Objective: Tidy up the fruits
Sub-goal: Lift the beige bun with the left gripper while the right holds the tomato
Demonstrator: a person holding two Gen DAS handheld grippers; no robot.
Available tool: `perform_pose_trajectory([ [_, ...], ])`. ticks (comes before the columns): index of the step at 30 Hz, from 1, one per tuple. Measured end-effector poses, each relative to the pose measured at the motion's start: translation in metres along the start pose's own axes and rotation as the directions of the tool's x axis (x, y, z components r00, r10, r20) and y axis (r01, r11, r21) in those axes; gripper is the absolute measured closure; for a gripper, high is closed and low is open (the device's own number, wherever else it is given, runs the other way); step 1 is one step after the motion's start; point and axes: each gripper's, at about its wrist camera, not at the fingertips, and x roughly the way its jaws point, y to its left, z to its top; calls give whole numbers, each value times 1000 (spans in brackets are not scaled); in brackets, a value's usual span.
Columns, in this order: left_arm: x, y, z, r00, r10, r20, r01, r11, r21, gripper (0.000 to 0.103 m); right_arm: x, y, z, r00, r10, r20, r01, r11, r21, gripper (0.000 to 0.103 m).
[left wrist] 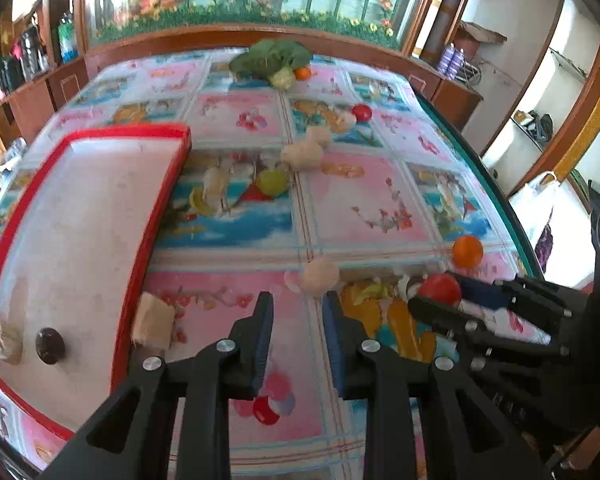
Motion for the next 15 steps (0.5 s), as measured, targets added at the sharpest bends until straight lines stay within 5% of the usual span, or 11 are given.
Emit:
perform_pose_trajectory([
  [5,7,4,-15,997,-57,-53,59,998,25,74,3,-4,-8,999,-27,-22,28,1000,10,68],
  [7,12,4,-18,992,-92,-81,93,995,18,62,5,-7,-13,999,-35,-32,36,999,11,68],
  [15,30,-22,3,996,-68,-61,73,993,91,52,5,-23,-27,998,-39,-39,41,998,46,68],
])
